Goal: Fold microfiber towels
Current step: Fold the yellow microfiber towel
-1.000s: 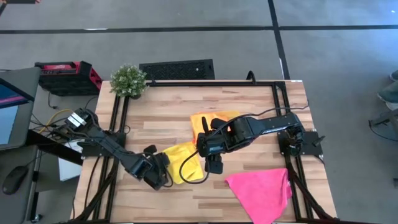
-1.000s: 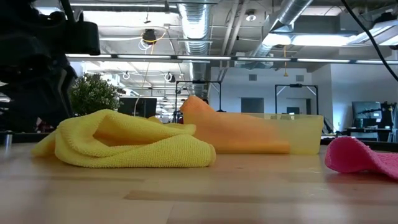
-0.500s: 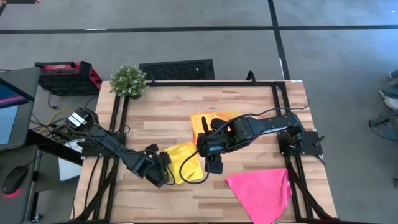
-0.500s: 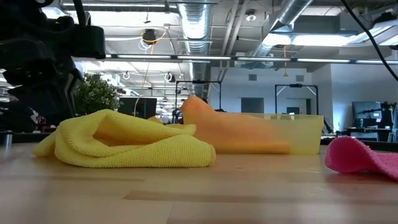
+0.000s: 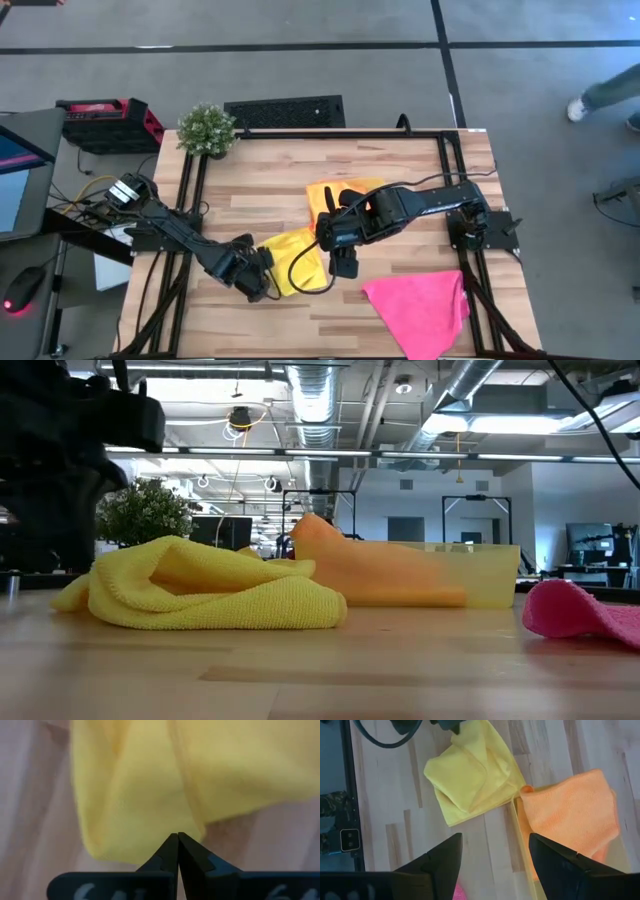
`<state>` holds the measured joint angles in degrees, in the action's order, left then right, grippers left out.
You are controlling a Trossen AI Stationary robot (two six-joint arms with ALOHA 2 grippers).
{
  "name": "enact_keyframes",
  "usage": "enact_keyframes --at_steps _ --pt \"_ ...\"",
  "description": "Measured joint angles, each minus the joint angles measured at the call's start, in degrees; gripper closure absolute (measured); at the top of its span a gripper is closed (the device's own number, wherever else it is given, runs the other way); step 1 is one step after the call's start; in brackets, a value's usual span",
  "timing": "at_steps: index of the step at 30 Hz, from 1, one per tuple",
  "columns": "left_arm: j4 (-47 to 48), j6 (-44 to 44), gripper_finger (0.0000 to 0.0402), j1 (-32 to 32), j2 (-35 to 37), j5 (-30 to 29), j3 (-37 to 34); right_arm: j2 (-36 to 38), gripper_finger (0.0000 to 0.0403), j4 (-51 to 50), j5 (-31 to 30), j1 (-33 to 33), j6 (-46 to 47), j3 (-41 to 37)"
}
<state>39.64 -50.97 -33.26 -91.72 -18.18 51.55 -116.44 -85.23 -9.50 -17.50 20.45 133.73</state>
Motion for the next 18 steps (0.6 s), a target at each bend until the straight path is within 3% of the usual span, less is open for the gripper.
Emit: enact_keyframes --at_steps 7,18 --pt "-0.11 0.61 0.0391 -0.04 0.00 4.90 0.00 0.00 0.0148 0.00 0.00 0.02 0.00 0.00" --pt "-0.56 0.73 0.0285 -0.11 -0.19 -1.93 0.02 -0.02 0.0148 0.02 0.00 0.02 0.06 0.00"
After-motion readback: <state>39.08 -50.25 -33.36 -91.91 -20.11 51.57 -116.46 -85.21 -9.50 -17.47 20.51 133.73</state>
